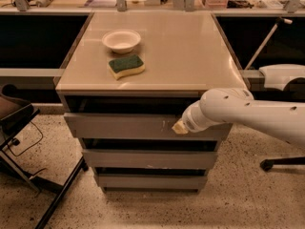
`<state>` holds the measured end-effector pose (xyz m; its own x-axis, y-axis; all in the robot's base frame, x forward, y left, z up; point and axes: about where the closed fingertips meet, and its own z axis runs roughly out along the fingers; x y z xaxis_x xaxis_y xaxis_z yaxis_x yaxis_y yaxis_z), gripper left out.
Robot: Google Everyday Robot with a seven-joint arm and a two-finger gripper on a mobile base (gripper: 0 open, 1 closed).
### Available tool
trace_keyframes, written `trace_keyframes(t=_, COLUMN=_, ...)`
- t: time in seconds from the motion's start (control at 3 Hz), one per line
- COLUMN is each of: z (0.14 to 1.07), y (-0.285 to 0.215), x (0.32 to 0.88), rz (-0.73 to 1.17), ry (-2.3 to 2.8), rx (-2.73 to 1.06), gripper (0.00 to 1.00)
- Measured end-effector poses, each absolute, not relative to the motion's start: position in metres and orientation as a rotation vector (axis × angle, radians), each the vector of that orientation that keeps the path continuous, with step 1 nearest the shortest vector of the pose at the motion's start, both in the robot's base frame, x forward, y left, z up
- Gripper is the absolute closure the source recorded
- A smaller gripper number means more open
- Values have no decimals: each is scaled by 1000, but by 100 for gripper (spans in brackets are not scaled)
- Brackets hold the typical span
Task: Open top drawer
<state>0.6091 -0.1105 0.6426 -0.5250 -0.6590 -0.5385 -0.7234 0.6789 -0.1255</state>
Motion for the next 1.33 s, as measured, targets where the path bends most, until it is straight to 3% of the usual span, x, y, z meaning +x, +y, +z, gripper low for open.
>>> trace_keyframes(t=1.33, z=655, y=-116, x=595, rz=130, ry=2316, rx=-1049, gripper=100)
